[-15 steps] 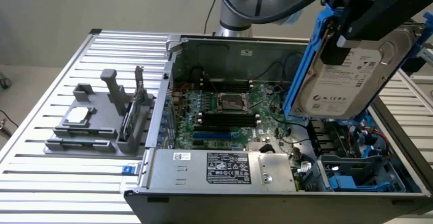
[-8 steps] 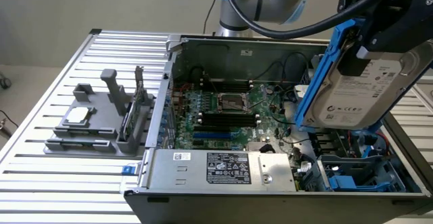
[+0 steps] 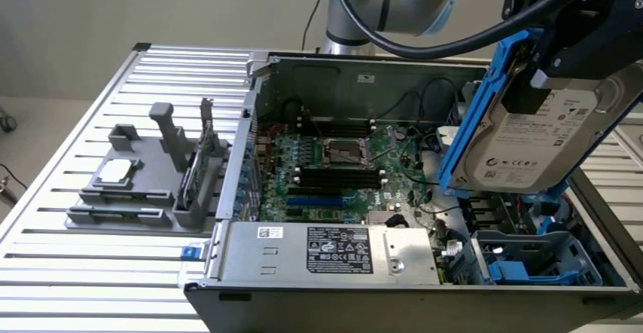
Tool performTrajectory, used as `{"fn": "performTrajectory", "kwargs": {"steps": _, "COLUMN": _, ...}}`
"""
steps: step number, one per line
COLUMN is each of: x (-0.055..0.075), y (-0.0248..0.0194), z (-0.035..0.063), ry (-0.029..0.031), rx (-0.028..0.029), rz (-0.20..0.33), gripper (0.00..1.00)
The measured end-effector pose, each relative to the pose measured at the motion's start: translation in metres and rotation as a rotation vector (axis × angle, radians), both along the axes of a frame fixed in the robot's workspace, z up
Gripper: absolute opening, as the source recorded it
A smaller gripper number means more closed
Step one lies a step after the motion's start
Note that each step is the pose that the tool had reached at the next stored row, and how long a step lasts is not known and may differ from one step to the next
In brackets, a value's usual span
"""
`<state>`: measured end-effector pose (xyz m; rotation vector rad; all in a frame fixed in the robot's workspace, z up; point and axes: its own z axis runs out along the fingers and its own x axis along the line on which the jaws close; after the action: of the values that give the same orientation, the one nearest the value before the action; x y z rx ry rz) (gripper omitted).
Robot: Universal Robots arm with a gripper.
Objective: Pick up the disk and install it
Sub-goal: 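Pick up the disk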
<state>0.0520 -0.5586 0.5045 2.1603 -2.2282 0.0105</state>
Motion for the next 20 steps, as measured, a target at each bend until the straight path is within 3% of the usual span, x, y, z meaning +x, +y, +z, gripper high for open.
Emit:
{"fn": "performTrajectory", "kwargs": {"steps": 10, "x": 0.004, "y": -0.0008, "z": 0.0001, "ry": 0.0, "rx": -0.0001, "rz": 0.0, "gripper": 0.32}}
{"fn": "performTrajectory", "kwargs": {"steps": 20, "x": 0.022, "y": -0.0107, "z": -0.0024, "ry": 0.0, "rx": 0.0001, "rz": -0.001, "gripper": 0.32}}
